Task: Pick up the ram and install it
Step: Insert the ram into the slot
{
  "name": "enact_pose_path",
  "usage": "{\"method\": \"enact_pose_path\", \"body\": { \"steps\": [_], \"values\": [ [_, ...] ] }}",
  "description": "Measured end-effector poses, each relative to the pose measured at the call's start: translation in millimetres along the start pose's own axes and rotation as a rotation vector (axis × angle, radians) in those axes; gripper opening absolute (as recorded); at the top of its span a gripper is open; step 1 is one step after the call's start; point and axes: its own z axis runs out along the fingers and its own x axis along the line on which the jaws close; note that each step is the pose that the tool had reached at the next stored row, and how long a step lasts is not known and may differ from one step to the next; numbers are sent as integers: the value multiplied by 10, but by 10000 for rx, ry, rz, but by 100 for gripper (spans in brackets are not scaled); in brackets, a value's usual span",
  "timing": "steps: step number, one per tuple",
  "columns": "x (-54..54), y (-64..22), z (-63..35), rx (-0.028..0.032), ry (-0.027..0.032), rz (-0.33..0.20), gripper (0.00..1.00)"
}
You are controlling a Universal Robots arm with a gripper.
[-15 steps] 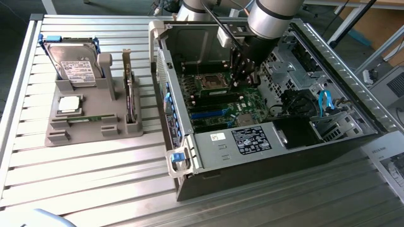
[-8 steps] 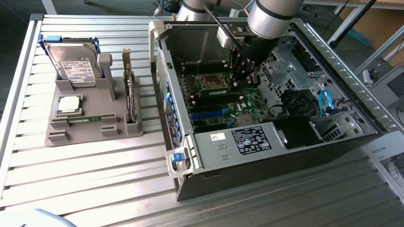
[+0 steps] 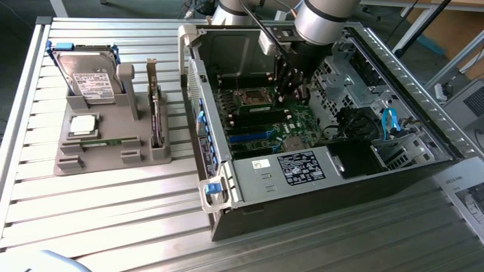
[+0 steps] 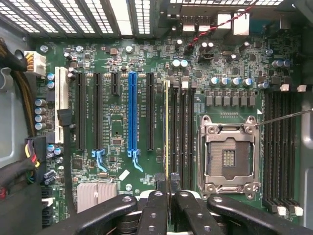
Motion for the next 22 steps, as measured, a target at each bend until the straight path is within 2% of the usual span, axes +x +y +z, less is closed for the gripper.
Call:
{"method": "enact_pose_path", "body": {
  "steps": [6, 13, 22],
  "values": [
    [-45, -1, 14, 0, 0, 0, 12],
    [-46, -1, 14, -1, 2, 0, 12],
    [-44, -4, 84, -1, 0, 0, 12]
  ]
}}
